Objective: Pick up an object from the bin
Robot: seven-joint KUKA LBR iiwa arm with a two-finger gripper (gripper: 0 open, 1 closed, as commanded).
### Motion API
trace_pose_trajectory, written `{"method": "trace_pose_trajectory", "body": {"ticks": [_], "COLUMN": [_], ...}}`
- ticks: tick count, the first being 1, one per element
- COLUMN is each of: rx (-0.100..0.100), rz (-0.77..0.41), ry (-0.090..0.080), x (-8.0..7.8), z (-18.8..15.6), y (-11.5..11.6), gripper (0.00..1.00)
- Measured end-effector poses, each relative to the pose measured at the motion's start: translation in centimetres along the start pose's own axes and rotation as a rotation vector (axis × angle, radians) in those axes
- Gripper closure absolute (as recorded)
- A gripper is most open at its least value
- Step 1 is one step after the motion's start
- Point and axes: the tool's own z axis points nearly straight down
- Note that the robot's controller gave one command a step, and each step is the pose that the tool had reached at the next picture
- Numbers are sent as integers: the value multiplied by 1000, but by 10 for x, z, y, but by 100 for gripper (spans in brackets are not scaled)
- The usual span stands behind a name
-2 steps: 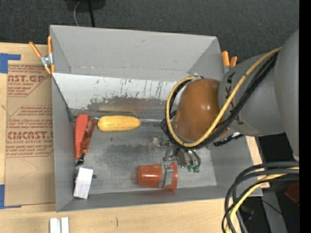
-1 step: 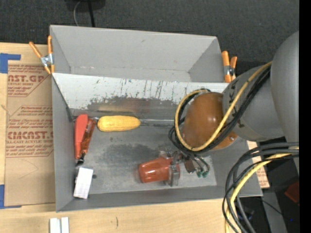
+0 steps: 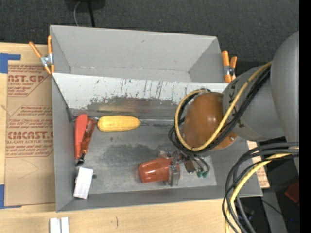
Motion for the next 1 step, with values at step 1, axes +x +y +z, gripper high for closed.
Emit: {"method": "trace_pose_trajectory", "body": {"ticks": [1], "rx": [0], "rz": [-31], "ry": [-2], "x": [-3], "z": [-138], "y": [13], "gripper": [100]}}
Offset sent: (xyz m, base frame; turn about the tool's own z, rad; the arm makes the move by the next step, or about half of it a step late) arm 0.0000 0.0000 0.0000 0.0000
